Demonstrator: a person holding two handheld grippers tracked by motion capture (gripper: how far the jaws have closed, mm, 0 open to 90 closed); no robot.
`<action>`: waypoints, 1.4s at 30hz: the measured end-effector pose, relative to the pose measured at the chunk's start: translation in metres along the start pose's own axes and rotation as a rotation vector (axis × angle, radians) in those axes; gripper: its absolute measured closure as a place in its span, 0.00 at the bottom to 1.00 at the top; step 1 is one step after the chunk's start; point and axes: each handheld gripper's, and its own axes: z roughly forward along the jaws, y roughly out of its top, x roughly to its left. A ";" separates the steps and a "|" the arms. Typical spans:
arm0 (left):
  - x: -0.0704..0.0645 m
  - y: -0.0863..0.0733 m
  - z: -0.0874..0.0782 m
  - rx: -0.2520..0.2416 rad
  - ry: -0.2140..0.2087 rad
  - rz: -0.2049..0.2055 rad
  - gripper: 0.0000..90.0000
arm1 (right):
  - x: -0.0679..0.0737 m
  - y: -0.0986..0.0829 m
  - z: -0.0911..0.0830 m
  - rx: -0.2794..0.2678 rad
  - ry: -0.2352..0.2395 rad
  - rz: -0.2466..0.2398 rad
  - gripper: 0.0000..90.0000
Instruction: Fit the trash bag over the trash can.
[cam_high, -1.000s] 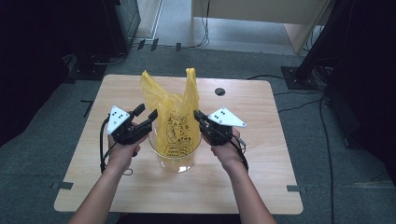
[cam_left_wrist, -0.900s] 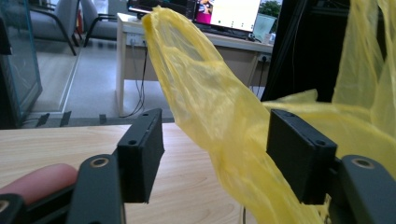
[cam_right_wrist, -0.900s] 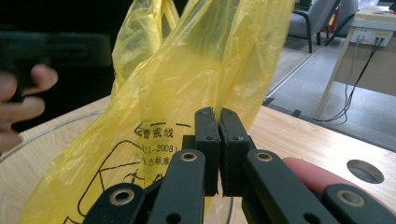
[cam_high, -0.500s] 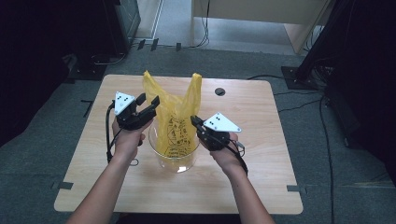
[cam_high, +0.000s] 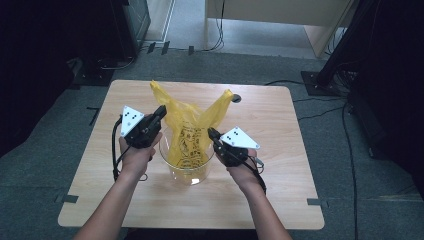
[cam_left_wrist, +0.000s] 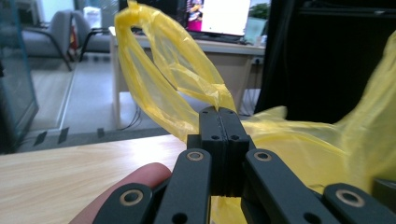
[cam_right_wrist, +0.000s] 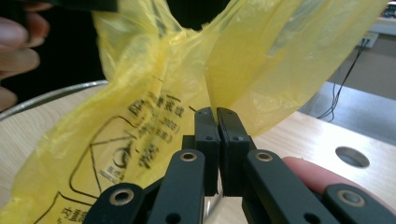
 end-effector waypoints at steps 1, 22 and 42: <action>0.000 -0.002 -0.003 -0.006 -0.006 0.009 1.00 | -0.001 -0.002 -0.001 0.003 -0.004 0.006 0.98; -0.009 -0.014 -0.037 -0.146 -0.144 0.101 1.00 | -0.004 0.064 -0.021 -0.245 -0.109 0.146 0.53; -0.010 0.017 -0.026 -0.124 -0.056 0.017 0.58 | 0.021 0.063 -0.031 -0.232 -0.062 0.021 0.99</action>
